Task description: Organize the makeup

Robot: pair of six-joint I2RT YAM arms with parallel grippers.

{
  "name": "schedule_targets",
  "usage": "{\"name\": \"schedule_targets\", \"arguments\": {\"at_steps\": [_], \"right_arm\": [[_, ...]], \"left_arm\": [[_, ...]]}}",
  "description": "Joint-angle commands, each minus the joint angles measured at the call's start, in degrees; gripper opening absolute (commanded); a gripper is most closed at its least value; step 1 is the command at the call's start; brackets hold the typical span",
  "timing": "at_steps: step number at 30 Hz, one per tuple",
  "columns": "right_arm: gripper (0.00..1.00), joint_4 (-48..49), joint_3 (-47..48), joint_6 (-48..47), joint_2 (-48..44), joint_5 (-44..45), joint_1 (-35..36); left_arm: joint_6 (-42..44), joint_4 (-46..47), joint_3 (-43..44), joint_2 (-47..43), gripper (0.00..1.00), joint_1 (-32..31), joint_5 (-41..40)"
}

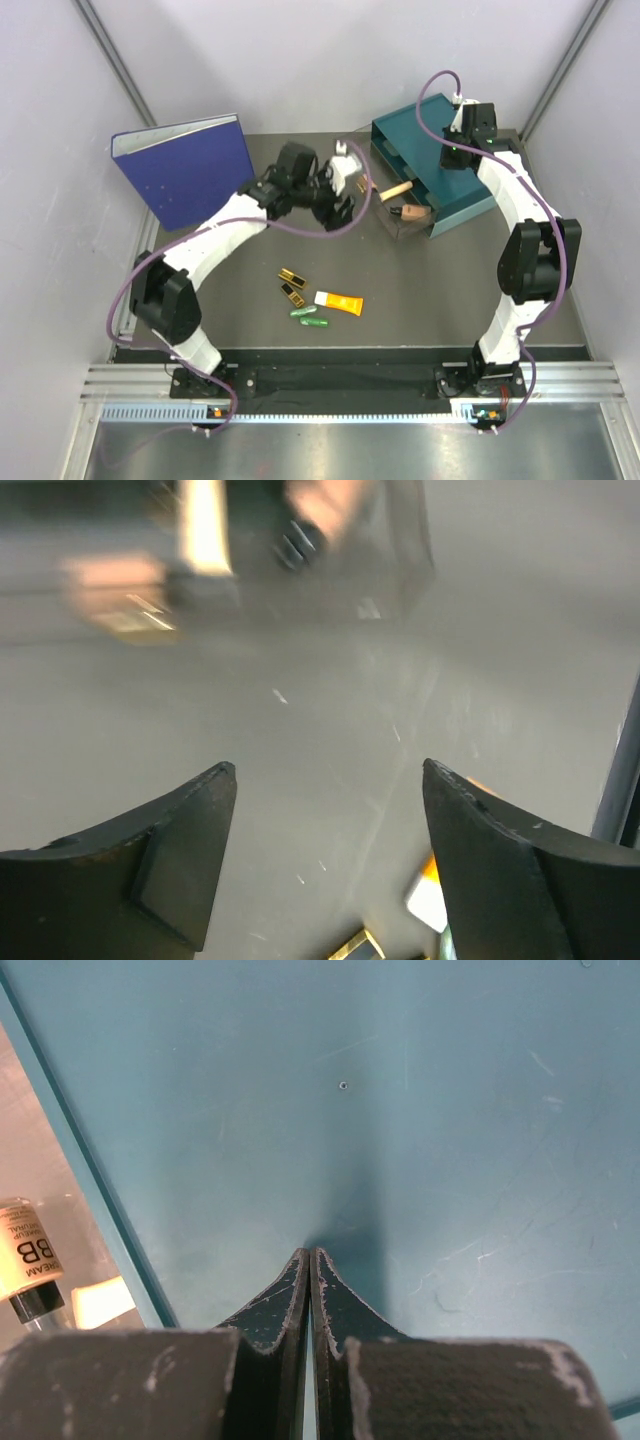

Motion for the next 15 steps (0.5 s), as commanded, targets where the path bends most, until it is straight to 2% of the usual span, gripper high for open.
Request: {"name": "schedule_targets", "arguments": {"at_steps": [1,6,11,15], "right_arm": [[0.00,-5.7,-1.7,-0.6,1.4,-1.1,0.4],[0.00,-5.7,-2.3,-0.9,1.2,-1.1,0.4],[0.00,-5.9,-2.8,-1.1,1.2,-1.1,0.4],[0.00,-5.9,-2.9,-1.0,1.2,-1.2,0.4]], "left_arm": [[11.0,-0.1,-9.3,-5.5,0.81,-2.8,-0.1],[17.2,-5.9,-13.2,-4.5,0.86,-8.3,-1.7],[20.9,-11.4,-13.9,-0.5,0.86,-12.3,-3.7],[22.2,-12.5,-15.3,2.2,0.84,-14.6,-5.1]]}}
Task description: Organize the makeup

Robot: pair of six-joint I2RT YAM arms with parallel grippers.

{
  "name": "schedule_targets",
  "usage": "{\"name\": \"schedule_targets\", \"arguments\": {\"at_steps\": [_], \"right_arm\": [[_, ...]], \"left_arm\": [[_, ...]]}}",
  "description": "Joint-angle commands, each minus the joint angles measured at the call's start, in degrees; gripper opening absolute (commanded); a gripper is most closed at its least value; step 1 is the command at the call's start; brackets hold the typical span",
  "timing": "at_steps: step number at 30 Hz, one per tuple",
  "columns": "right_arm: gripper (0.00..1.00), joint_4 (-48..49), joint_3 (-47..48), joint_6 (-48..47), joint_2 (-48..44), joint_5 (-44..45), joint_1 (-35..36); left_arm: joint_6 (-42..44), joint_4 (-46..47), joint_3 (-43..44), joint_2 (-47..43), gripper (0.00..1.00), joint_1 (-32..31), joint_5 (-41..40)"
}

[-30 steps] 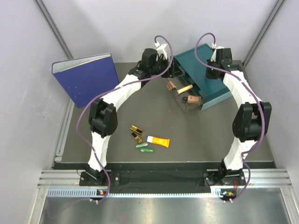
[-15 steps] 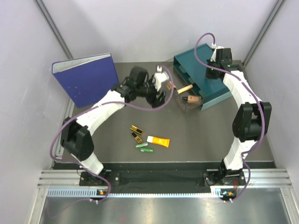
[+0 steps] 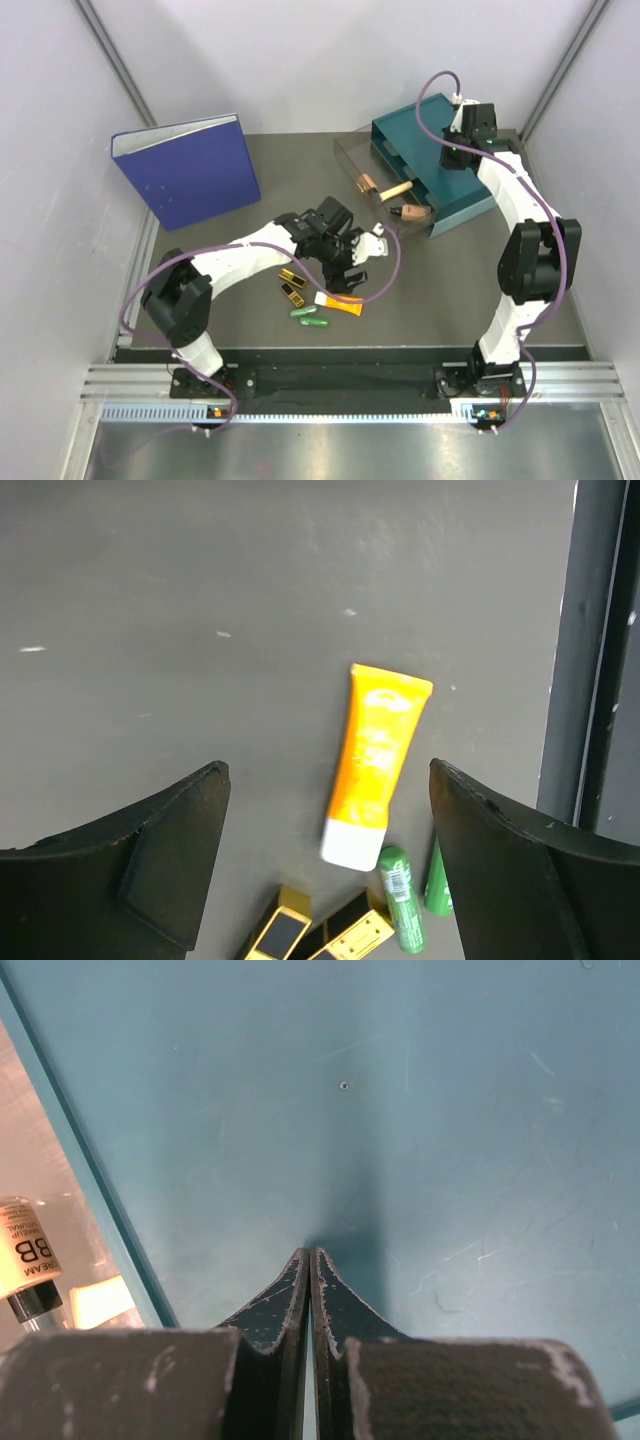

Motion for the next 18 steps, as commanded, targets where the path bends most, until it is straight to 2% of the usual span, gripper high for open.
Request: {"name": "schedule_targets", "arguments": {"at_steps": [1,12,15,18], "right_arm": [[0.00,-6.2,-2.5,-0.7,1.3,-1.1,0.4],[0.00,-6.4,-2.8,-0.8,1.5,-1.4,0.3],[0.00,-6.3,-2.5,-0.8,1.6,-1.6,0.4],[0.00,-6.4,-2.3,-0.8,1.6,-1.7,0.3]], "left_arm": [[4.1,-2.6,-2.1,3.0,0.84,-1.9,-1.5],[0.1,-1.0,-4.3,10.2,0.78,-3.9,-11.4],[-0.2,-0.6,-4.3,12.0,0.71,-4.0,-12.4],[-0.6,-1.3,-3.0,14.5,0.56,-4.1,-13.6]]}}
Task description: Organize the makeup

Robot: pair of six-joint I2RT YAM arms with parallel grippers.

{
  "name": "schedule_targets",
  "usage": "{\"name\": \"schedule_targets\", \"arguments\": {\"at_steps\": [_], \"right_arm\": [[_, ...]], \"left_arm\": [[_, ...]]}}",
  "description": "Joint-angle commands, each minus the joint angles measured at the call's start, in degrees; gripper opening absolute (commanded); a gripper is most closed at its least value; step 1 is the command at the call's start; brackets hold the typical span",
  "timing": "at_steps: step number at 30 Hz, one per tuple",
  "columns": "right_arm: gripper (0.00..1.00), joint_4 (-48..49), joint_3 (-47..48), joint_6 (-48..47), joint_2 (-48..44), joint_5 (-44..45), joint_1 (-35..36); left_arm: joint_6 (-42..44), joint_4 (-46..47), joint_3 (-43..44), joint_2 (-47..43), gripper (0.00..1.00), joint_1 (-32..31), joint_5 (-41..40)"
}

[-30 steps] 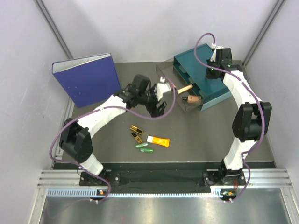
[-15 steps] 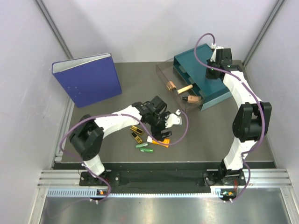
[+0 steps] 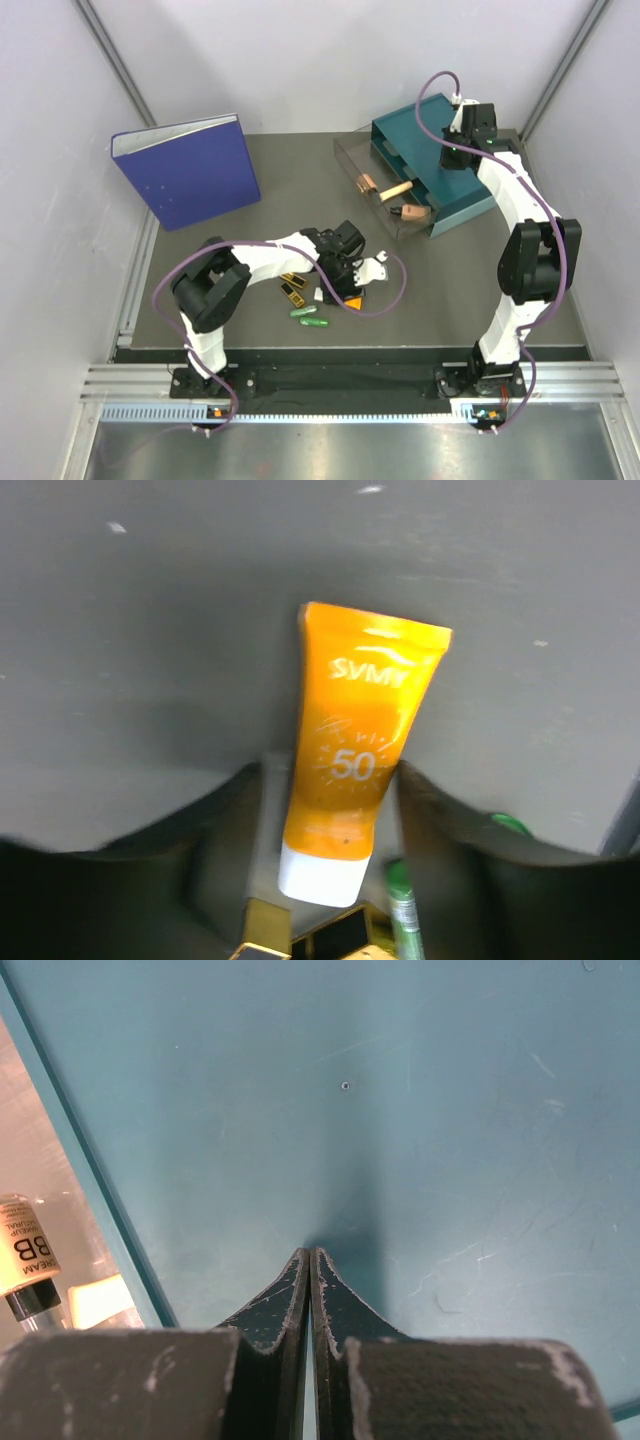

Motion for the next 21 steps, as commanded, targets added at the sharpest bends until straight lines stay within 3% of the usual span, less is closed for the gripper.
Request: {"name": "schedule_targets", "arguments": {"at_steps": [1,5,10,15,18,21], "right_arm": [[0.00,-6.3,-2.3,-0.3,1.7,-1.5,0.4],[0.00,-6.4,-1.8,-0.4,2.0,-1.5,0.4],[0.00,-6.6,-1.1,-0.4,2.4,-1.4,0.4],[0.00,-6.8,-0.2,-0.4,3.0,-1.8,0.4],[0.00,-6.8,-0.1,-0.3,3.1,-2.1,0.3],[0.00,-6.8,-0.1,-0.4,3.4,-2.4,0.4]], "left_arm": [[-0.8,-1.2,0.8,4.9,0.43,-0.3,-2.3],[-0.7,-2.1,2.8,5.4,0.34,-0.3,-2.5],[-2.0,-1.8,4.0,3.2,0.33,-0.1,-3.4],[-6.8,-0.6,8.1,1.5,0.11,2.4,-3.7],[-11.9,-0.7,13.2,1.8,0.01,6.3,0.4],[-14.4,-4.1,20.5,3.5,0.00,9.9,5.2]]}}
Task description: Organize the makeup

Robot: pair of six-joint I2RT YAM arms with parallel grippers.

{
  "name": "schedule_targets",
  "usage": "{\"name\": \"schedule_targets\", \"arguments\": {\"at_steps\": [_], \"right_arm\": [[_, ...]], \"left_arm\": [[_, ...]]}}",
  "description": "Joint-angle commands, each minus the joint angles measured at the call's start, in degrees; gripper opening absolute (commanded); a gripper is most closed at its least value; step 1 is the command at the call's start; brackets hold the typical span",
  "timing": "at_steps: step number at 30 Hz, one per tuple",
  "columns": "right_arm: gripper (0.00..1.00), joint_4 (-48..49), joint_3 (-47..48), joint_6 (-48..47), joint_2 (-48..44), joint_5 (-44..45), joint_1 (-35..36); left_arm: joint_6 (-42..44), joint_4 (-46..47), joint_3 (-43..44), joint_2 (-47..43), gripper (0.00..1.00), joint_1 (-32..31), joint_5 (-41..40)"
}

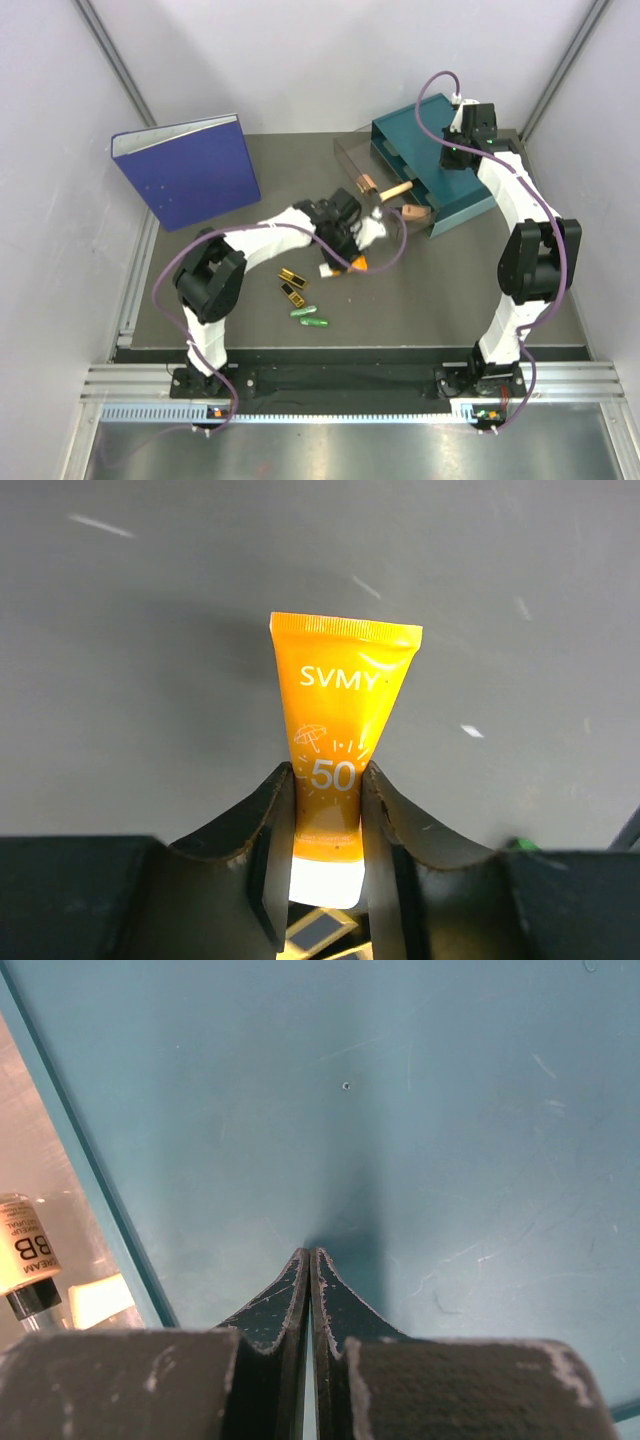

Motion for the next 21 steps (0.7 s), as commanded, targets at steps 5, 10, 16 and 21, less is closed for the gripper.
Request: {"name": "schedule_targets", "arguments": {"at_steps": [5,10,16,21], "right_arm": [[0.00,-6.7,-0.4,-0.2,3.5,-2.4,0.4],[0.00,-6.4,-1.0,-0.2,3.3,-2.7,0.4],[0.00,-6.3,-1.3,0.1,3.5,-3.0,0.5],[0.00,-6.3,-1.4,0.0,3.5,-2.9,0.5]], "left_arm": [[-5.9,-3.0,17.7,1.7,0.00,7.6,13.4],[-18.0,10.2,16.9,-0.9,0.00,13.5,28.1],[-43.9,45.3,11.3,-1.5,0.00,16.3,39.8],[-76.9,88.3,7.8,4.1,0.00,17.3,38.2]]}}
